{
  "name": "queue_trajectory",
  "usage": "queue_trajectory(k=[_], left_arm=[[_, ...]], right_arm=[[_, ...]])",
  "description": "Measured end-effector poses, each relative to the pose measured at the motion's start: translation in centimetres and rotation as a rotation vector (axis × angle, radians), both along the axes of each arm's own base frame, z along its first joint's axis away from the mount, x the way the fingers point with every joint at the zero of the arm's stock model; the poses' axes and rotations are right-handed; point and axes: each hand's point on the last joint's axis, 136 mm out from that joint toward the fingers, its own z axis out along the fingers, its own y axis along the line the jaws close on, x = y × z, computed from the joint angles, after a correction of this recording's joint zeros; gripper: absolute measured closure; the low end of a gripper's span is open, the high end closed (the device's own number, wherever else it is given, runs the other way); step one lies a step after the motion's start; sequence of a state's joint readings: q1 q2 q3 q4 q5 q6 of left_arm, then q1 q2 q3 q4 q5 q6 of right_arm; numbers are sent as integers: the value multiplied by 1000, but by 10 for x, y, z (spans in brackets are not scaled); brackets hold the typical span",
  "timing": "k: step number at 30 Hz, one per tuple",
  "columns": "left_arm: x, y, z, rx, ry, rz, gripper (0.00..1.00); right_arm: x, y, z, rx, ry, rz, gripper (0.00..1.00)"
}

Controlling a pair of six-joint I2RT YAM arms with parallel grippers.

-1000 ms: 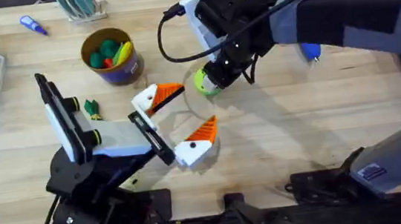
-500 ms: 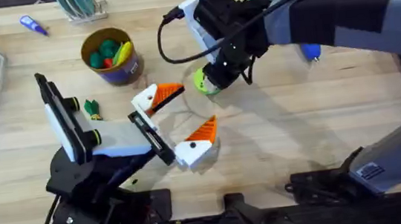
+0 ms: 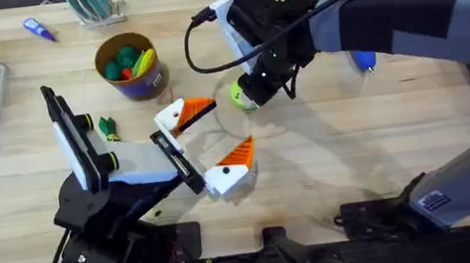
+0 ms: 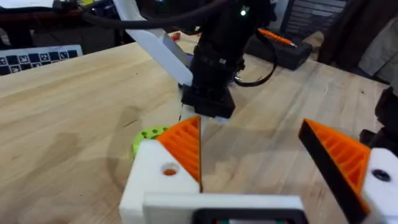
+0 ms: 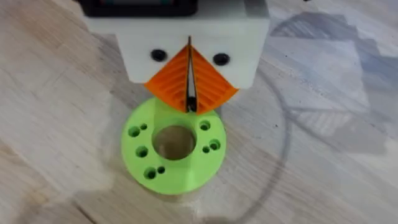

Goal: Pick up the gripper from the table and insert it into the empty holder that is missing its gripper. Then pick up a screw, insert it into the mounting hole, and use the screwdriver to tighten it. Finally, clean up the table by picking up the vegetable and placing it into the bucket.

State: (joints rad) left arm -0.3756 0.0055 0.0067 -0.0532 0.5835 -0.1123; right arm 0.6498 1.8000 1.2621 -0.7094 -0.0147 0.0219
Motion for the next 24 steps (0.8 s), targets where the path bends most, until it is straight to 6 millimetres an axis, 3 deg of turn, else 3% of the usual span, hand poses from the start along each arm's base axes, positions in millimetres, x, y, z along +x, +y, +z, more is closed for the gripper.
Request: queue_trajectory(k=[8, 9, 15, 24], left_arm=[[0, 0, 0, 0, 0, 0, 15], [0, 0, 0, 0, 0, 0, 16], [0, 0, 0, 0, 0, 0, 15], [0, 0, 0, 0, 0, 0, 15]], right_arm=[[4, -2, 20, -17, -13, -5, 994], [8, 1, 36, -6, -30, -6, 994], [10, 1, 67, -13, -27, -6, 994], [9, 3, 138, 8, -52, 32, 994]])
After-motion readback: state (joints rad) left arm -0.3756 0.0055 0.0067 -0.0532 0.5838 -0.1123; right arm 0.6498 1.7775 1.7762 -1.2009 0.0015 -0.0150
